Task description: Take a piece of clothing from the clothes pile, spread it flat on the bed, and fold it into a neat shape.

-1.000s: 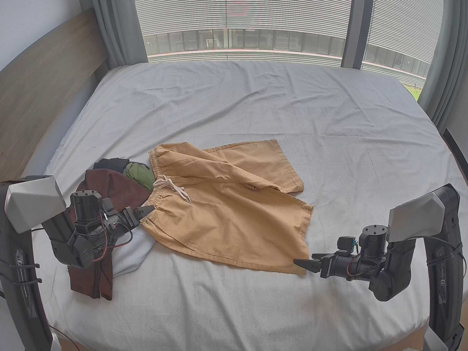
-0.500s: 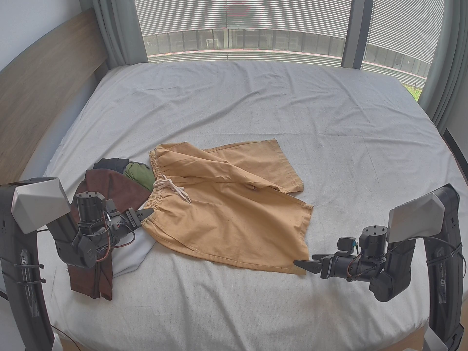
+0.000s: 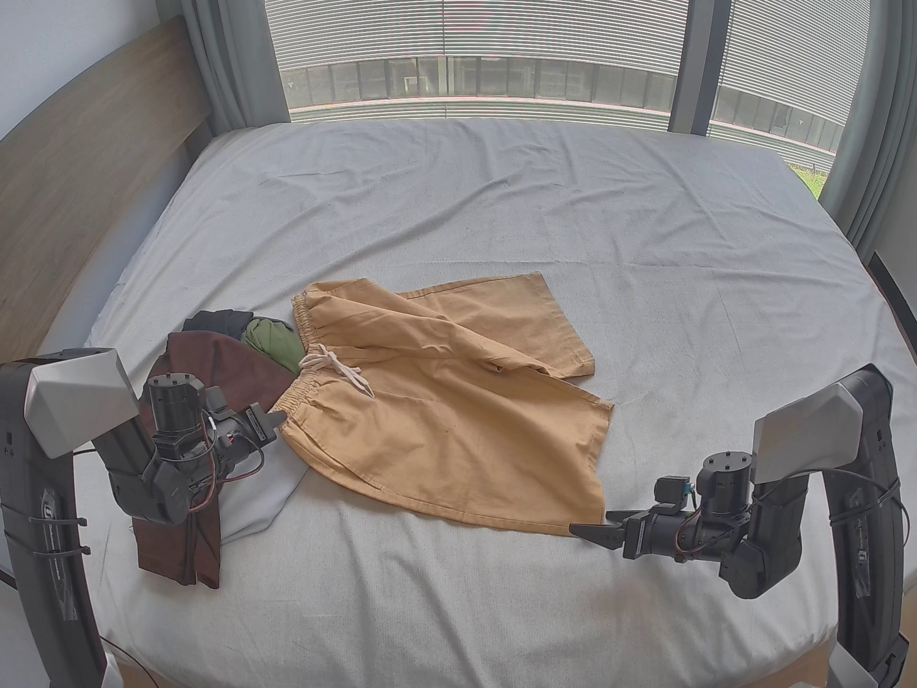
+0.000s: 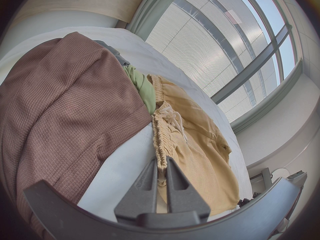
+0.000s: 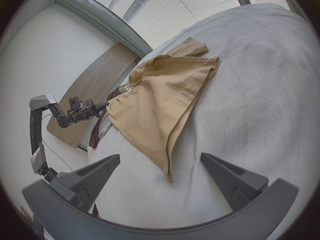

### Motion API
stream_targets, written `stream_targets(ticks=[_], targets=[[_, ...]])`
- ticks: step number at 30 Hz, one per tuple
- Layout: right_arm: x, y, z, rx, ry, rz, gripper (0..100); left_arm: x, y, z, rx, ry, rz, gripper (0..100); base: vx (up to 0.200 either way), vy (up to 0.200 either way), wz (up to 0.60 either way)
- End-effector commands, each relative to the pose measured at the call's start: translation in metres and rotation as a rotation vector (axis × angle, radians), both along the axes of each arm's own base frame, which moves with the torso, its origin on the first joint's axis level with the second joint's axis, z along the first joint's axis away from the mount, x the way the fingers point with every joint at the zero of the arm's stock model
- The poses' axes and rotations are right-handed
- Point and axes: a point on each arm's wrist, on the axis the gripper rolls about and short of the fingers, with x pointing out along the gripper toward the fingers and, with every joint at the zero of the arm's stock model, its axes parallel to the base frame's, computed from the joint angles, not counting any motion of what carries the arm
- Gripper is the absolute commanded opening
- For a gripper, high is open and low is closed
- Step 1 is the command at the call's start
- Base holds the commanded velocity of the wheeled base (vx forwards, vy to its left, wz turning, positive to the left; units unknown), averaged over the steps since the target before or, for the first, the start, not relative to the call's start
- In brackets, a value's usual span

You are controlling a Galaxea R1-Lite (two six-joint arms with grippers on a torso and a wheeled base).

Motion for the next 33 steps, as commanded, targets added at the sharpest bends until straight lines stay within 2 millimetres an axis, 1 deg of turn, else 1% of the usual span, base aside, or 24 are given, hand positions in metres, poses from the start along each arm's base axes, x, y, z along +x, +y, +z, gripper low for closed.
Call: stream_targets(ticks=[1, 7, 12, 13, 22, 24, 26, 28, 29, 30, 31, 32, 33], targets=[[-0.001, 0.002, -0.004, -0.002, 0.009, 0.009, 100, 0.000, -0.001, 0.001, 0.000, -0.009, 0.000, 0, 0.000, 0.000, 0.00], [-0.004, 0.008, -0.011, -0.008, 0.028, 0.027, 100, 0.000, 0.000, 0.000, 0.000, -0.009, 0.001, 0, 0.000, 0.000, 0.00], [-0.003, 0.011, -0.012, -0.008, 0.024, 0.033, 100, 0.000, 0.000, 0.001, 0.000, -0.011, 0.001, 0, 0.000, 0.000, 0.00], [-0.003, 0.011, -0.012, -0.008, 0.024, 0.033, 0, 0.000, 0.000, 0.001, 0.000, -0.011, 0.001, 0, 0.000, 0.000, 0.00], [-0.002, 0.011, -0.014, -0.009, 0.026, 0.028, 0, -0.001, 0.001, 0.001, -0.002, -0.013, 0.002, 0, 0.000, 0.000, 0.00], [-0.003, 0.010, -0.012, -0.009, 0.026, 0.025, 0, -0.003, 0.001, 0.003, -0.003, -0.025, 0.001, 0, 0.000, 0.000, 0.00], [-0.008, 0.006, -0.007, -0.013, 0.038, 0.016, 0, -0.009, 0.000, 0.007, -0.003, -0.046, -0.009, 0, 0.000, 0.000, 0.00], [-0.011, 0.000, 0.007, -0.009, 0.025, 0.001, 0, -0.018, -0.002, 0.013, -0.003, -0.062, -0.017, 0, 0.000, 0.000, 0.00], [-0.012, -0.002, 0.010, -0.007, 0.023, -0.004, 0, -0.022, -0.003, 0.015, -0.004, -0.057, -0.020, 0, 0.000, 0.000, 0.00], [-0.015, -0.007, 0.016, -0.009, 0.022, -0.015, 0, -0.030, -0.006, 0.020, -0.009, -0.051, -0.042, 0, 0.000, 0.000, 0.00], [-0.016, -0.007, 0.016, -0.009, 0.024, -0.017, 0, -0.031, -0.007, 0.021, -0.010, -0.051, -0.046, 0, 0.000, 0.000, 0.00], [-0.018, -0.012, 0.023, -0.009, 0.017, -0.027, 0, -0.041, -0.008, 0.025, -0.017, -0.041, -0.069, 0, 0.000, 0.000, 0.00], [-0.020, -0.015, 0.028, -0.007, 0.011, -0.036, 0, -0.046, -0.008, 0.028, -0.023, -0.036, -0.084, 0, 0.000, 0.000, 0.00]])
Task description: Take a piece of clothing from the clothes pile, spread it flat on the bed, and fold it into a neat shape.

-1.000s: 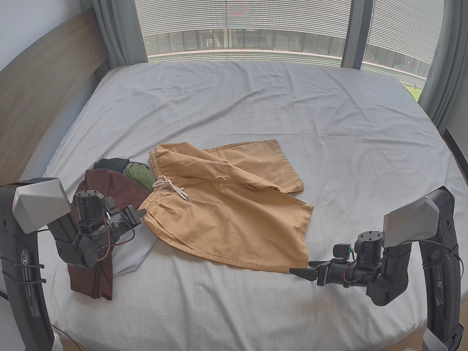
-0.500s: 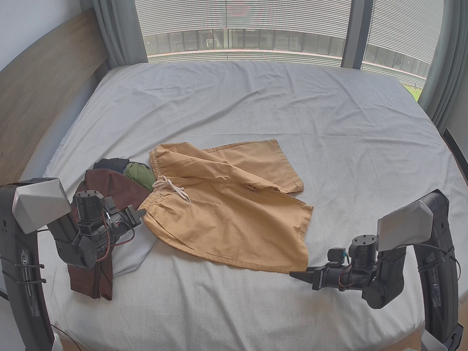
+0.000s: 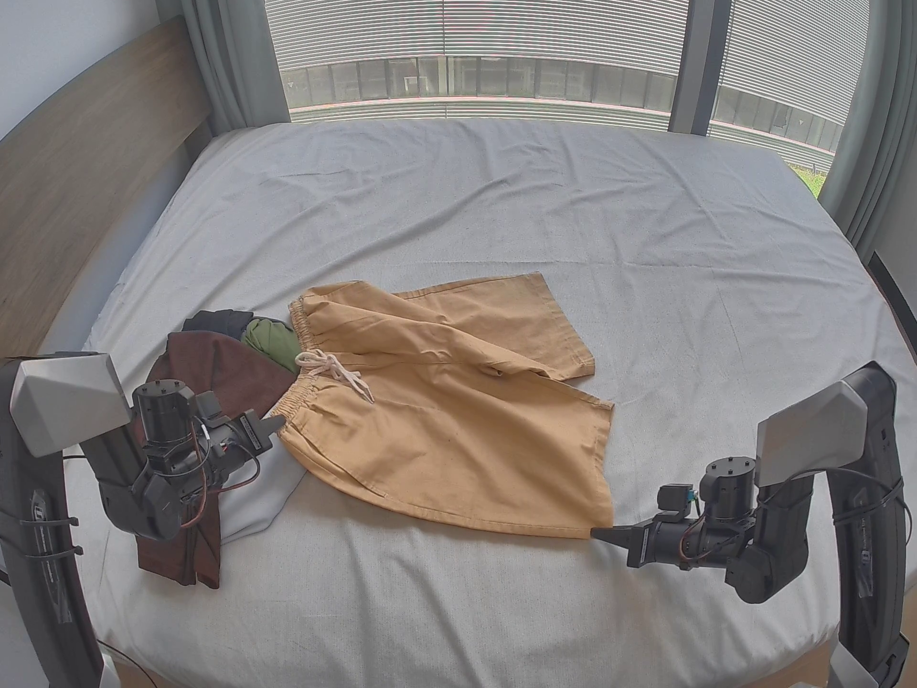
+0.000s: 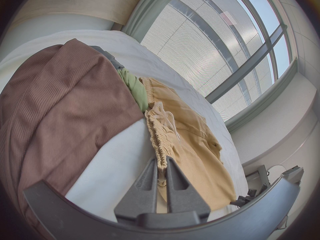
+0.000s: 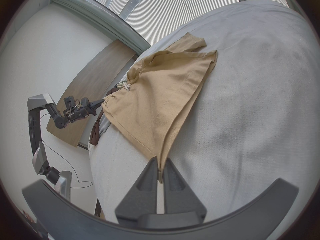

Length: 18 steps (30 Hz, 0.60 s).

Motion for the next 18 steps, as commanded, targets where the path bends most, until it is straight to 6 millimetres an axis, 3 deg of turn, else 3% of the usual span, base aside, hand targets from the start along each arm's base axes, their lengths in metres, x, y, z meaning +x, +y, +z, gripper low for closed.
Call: stream_targets(ticks=[1, 9, 18], targets=[[-0.010, -0.017, 0.031, 0.005, -0.034, -0.044, 0, -0.028, -0.005, 0.024, -0.017, -0.006, -0.063, 0, 0.000, 0.000, 0.00], [-0.018, -0.030, 0.050, -0.011, 0.006, -0.077, 0, -0.061, -0.011, 0.036, -0.012, 0.074, -0.093, 0, 0.000, 0.000, 0.00], [-0.027, -0.032, 0.045, -0.044, 0.064, -0.065, 0, -0.086, -0.010, 0.025, 0.052, 0.136, -0.124, 0, 0.000, 0.000, 0.00]])
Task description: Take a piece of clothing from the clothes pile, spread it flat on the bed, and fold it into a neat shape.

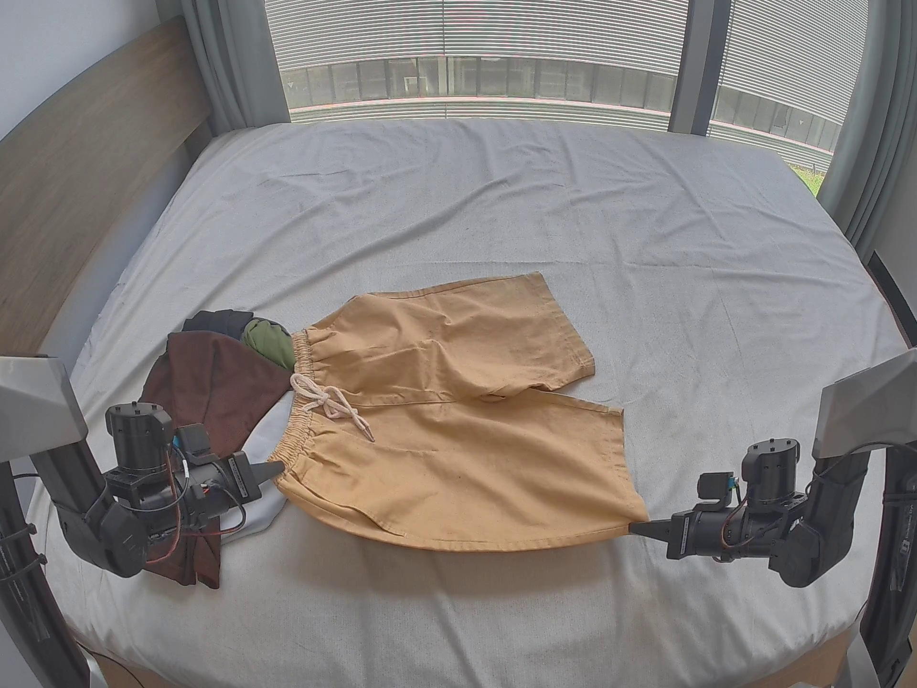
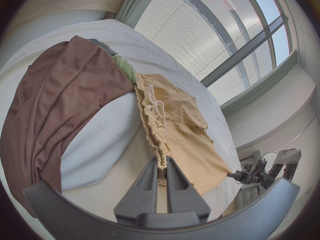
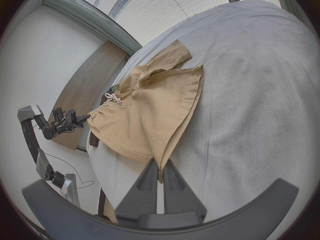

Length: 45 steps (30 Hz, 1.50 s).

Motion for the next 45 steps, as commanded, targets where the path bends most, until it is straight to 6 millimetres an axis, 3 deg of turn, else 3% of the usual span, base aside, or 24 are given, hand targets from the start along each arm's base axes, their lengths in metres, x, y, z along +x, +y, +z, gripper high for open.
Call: stream_targets(ticks=[1, 23, 34, 45], targets=[[-0.004, -0.001, 0.003, -0.003, 0.003, 0.000, 0, -0.010, 0.002, 0.000, 0.013, 0.014, -0.002, 0, 0.000, 0.000, 0.00], [-0.041, -0.005, -0.004, -0.055, 0.102, 0.041, 0, -0.066, 0.004, -0.024, 0.123, 0.166, -0.080, 0, 0.000, 0.000, 0.00], [-0.041, -0.005, 0.002, -0.041, 0.026, 0.040, 0, -0.064, 0.003, -0.022, 0.124, 0.131, -0.083, 0, 0.000, 0.000, 0.00], [-0.020, 0.001, 0.034, 0.062, -0.140, 0.008, 0, -0.045, -0.004, 0.006, -0.009, -0.110, -0.009, 0, 0.000, 0.000, 0.00]])
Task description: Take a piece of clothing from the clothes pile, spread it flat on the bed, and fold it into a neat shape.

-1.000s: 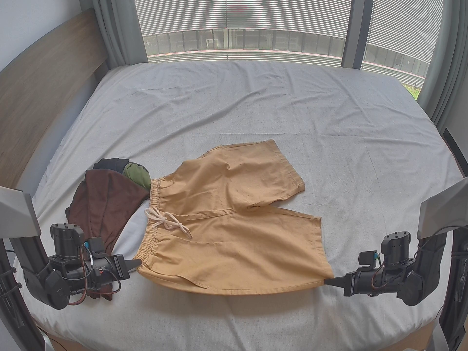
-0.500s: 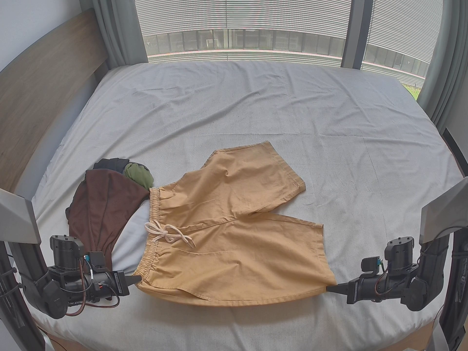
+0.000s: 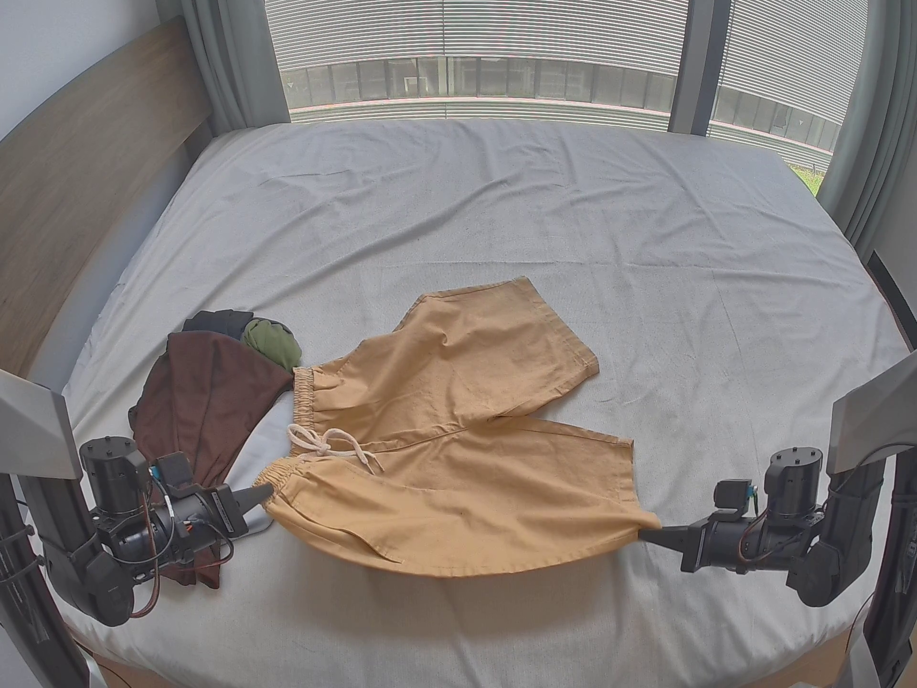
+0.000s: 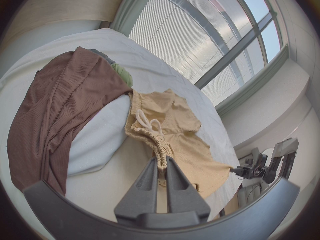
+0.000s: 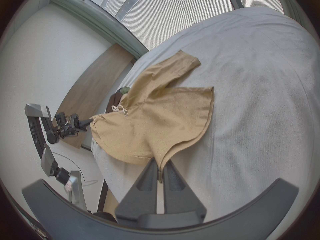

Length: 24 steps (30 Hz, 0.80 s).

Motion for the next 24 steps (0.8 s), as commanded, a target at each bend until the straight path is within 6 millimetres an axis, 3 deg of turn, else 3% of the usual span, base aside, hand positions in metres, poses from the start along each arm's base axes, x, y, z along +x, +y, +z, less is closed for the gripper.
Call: stream_targets(ticks=[1, 13, 24], targets=[[0.015, 0.004, 0.023, 0.059, -0.101, -0.016, 0, 0.005, -0.004, 0.005, -0.028, -0.033, 0.000, 0, 0.000, 0.000, 0.00], [0.056, 0.009, 0.067, 0.142, -0.170, -0.060, 0, 0.024, -0.017, 0.010, -0.080, -0.066, 0.020, 0, 0.000, 0.000, 0.00], [0.086, 0.012, 0.098, 0.157, -0.196, -0.073, 0, 0.035, -0.017, 0.017, -0.110, -0.105, 0.039, 0, 0.000, 0.000, 0.00]])
